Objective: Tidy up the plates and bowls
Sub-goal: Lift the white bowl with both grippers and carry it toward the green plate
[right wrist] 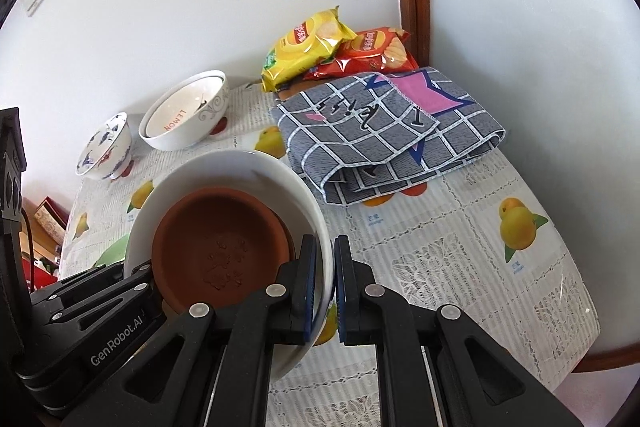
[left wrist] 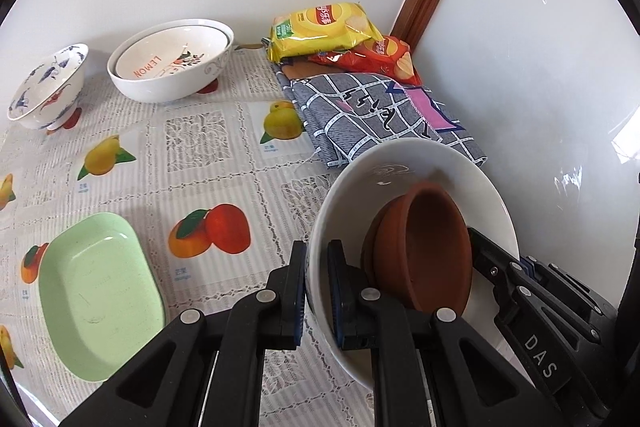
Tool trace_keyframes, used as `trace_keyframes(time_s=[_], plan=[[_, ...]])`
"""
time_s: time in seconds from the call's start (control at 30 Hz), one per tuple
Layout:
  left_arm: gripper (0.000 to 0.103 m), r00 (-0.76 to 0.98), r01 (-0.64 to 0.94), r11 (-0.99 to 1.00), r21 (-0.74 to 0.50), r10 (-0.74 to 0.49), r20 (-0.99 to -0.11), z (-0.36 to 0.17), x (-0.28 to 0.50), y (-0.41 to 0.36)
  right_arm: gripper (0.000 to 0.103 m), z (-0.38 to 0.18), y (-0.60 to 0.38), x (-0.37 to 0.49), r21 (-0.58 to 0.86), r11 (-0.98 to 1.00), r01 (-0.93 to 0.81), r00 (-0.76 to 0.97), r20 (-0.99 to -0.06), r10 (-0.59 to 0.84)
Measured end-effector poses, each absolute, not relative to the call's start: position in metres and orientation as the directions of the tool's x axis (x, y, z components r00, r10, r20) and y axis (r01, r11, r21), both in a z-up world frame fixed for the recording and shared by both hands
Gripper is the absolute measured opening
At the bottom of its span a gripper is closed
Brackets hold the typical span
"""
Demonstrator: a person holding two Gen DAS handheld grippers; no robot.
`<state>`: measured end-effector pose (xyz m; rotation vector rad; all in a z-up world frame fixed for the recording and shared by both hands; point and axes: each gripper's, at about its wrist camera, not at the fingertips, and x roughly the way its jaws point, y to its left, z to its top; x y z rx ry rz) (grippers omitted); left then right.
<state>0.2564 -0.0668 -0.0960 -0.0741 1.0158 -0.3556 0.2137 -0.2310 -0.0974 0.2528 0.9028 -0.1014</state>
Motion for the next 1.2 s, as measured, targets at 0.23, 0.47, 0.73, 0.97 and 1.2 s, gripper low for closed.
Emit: trace_keyframes(time_s=[0.23,0.47,0.73,0.97,1.2], plan=[[0.011,0.5,0.24,0.947,-0.215,-0.31,-0.809,-0.085,0.248,-0.047,0.009,-0.085,-0.211,0.208,0.174,0.971,0.166,0.632,-0.775,0.031],[0.011,0.519,0.217,0.952,-0.214,-0.299,-0.801,-0.078,0.241,-0.026,0.009,-0.078,-0.19,0.206,0.18,0.973,0.142,0.641,-0.766,0.048],[0.011,0.536,0.189,0.959,-0.211,-0.28,-0.796,-0.072,0.238,-0.004,0.009,-0.072,-0.169,0.208,0.19,0.975,0.115,0.648,-0.758,0.072],[0.011,0.549,0.168,0.962,-0.213,-0.271,-0.791,-0.069,0.238,0.013,0.009,-0.068,-0.153,0.21,0.191,0.977,0.091,0.653,-0.752,0.086],[0.011,0.554,0.153,0.964,-0.219,-0.267,-0.788,-0.068,0.237,0.027,0.009,-0.065,-0.141,0.21,0.189,0.979,0.076,0.655,-0.75,0.094]])
